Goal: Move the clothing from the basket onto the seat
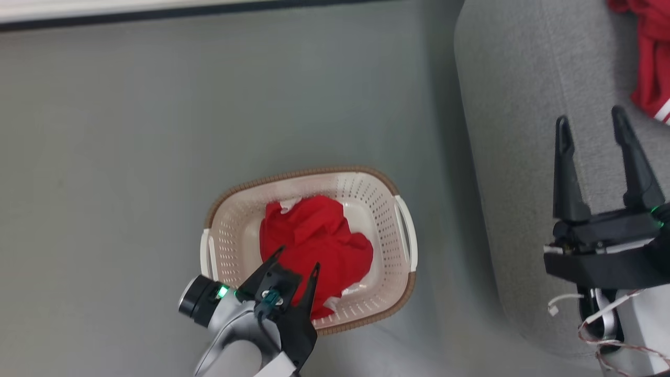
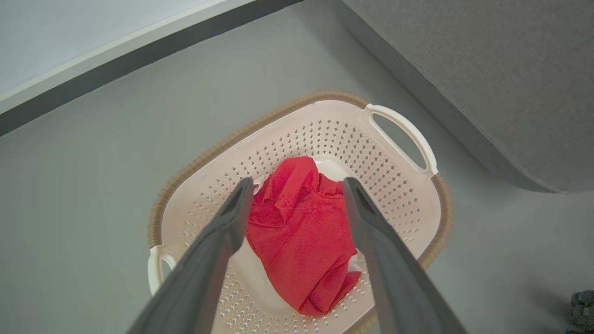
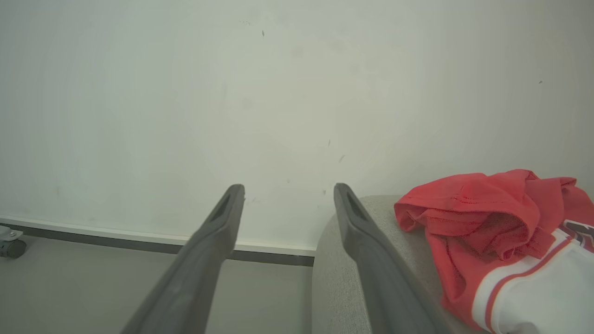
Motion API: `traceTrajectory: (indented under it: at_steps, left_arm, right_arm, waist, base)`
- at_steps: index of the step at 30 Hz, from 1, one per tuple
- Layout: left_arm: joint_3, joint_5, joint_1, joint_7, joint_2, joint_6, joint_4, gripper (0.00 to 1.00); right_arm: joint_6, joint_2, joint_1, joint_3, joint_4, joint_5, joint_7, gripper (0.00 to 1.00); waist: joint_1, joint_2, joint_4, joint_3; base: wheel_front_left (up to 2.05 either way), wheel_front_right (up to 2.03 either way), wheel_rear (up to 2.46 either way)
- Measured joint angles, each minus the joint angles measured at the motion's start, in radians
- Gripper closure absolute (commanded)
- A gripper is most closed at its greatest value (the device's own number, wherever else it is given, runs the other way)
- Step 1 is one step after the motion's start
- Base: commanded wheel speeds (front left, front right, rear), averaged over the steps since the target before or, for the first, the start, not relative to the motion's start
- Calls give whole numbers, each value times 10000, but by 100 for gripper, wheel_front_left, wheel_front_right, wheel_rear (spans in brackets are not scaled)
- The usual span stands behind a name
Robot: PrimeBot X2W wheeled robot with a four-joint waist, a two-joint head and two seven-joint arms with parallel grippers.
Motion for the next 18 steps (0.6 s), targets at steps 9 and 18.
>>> traceTrajectory:
  at_steps: [9,18]
  left_arm:
    - [-502,259,-1388,410,-77,-4,1325,0]
    - [-1009,274,-2447,571,-105,23,1896,0]
  right_arm:
    - [17,-58,-1097,265,-709,-414,58,0]
    - [59,-230,-1650,215,-1333,-554,180,0]
  waist:
    - [0,1,-88,1352]
    - [-1,1,-137,2553]
  base:
    - [0,0,0]
    - [0,0,0]
